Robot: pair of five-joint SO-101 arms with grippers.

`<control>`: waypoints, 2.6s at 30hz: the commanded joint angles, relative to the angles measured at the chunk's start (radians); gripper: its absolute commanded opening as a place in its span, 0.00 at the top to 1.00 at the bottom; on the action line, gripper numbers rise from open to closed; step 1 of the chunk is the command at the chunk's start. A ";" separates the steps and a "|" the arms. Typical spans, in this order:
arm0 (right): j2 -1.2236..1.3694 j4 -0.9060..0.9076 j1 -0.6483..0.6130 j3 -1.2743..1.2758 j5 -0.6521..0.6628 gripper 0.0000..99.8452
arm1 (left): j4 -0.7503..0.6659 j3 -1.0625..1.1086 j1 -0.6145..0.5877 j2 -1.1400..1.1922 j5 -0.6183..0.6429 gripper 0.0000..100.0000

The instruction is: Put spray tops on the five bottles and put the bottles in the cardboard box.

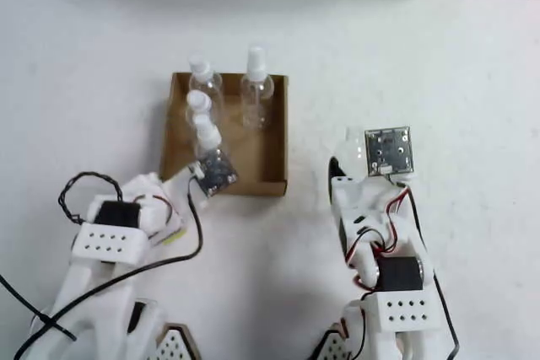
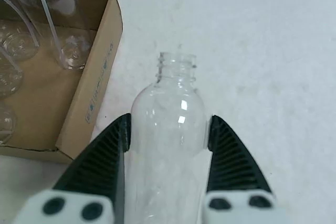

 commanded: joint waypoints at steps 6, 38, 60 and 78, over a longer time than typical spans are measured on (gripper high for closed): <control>-0.008 -0.024 0.010 -0.005 0.008 0.98 | 0.236 -0.143 -0.048 -0.002 -0.330 0.83; -0.008 -0.030 0.018 -0.005 0.009 0.98 | -0.091 0.003 -0.039 0.008 -0.961 0.71; -0.008 -0.031 0.008 -0.005 0.009 0.98 | -0.107 -0.183 -0.073 0.420 -0.956 0.84; -0.008 -0.031 0.007 -0.005 0.009 0.98 | 0.511 -0.437 -0.182 0.418 -0.954 0.95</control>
